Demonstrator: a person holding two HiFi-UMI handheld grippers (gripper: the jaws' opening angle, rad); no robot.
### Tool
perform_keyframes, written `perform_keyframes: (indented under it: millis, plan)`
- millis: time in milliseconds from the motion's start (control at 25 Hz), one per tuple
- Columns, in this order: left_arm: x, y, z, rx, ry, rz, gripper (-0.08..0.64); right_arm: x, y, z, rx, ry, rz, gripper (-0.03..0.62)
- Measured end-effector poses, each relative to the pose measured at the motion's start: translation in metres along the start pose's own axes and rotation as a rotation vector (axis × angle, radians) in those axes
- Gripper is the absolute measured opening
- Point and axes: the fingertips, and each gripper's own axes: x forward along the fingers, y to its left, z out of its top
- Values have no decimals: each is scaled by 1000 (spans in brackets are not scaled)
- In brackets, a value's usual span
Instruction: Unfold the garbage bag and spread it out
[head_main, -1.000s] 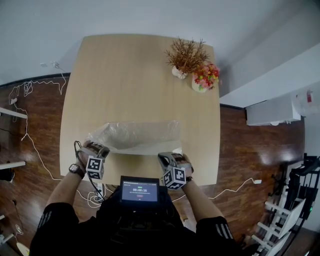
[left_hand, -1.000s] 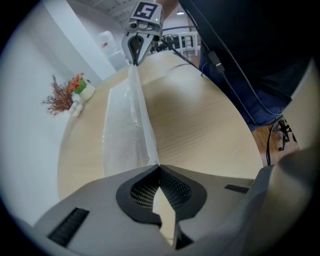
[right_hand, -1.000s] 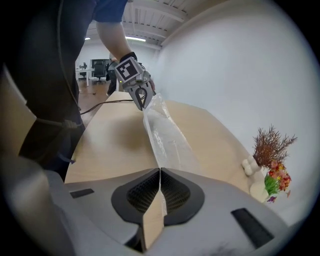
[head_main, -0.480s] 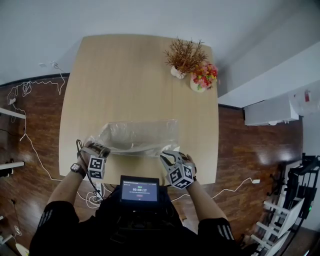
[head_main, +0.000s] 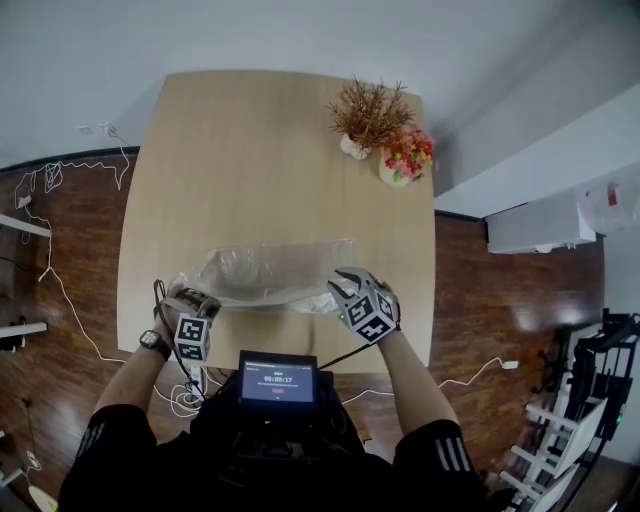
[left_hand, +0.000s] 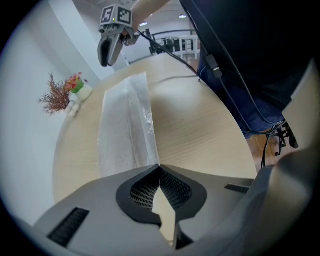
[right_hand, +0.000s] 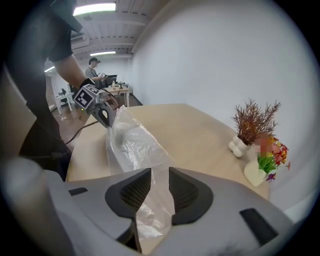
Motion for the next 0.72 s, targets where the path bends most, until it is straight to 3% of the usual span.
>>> perform_keyframes:
  millis: [160,320,720]
  plan:
    - [0,2,1,-8,0,24,1,29,2,-26,6,81,96,148]
    - [-1,4,0,-25,2,43,2,49,18,-43,-15,169,197,230]
    - [-29,13,11,-109,-30,79,58,71,22,-81,-4,291,244,256]
